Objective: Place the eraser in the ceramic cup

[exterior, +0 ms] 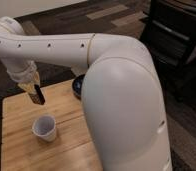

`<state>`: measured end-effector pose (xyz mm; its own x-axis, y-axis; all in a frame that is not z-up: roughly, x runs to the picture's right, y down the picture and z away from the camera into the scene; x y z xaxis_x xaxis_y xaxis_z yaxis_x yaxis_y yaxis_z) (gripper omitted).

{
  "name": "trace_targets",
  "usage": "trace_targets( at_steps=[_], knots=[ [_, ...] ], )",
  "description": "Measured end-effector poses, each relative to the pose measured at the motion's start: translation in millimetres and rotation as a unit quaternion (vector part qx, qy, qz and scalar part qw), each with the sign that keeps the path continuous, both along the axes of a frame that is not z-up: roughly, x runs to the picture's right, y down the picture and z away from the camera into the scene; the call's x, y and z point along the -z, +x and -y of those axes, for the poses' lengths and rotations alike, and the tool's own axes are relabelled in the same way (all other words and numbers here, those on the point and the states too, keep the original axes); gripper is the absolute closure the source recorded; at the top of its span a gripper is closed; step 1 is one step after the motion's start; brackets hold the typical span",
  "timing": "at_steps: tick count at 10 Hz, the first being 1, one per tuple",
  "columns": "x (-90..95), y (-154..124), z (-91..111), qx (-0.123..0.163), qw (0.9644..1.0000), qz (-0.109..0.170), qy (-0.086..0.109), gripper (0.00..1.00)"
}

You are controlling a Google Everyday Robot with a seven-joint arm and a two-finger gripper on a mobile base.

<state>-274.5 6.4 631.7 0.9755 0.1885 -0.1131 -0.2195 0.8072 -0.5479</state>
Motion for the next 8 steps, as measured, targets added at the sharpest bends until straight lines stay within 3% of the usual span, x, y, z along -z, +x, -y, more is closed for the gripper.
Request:
trace_targets(
  at_steps=[3, 4, 6, 8],
  knots=[
    [0.9, -6.7, 0.2, 0.009, 0.9999, 0.006, 0.003, 1.0],
    [10.9, -32.3, -9.1, 0.041, 0.9987, 0.032, 0.0, 1.0],
    [27.2, -60.6, -22.8, 0.088, 0.9941, 0.064, -0.005, 1.0],
    [54.0, -88.3, -39.7, 0.135, 0.9861, 0.096, -0.01, 1.0]
  ],
)
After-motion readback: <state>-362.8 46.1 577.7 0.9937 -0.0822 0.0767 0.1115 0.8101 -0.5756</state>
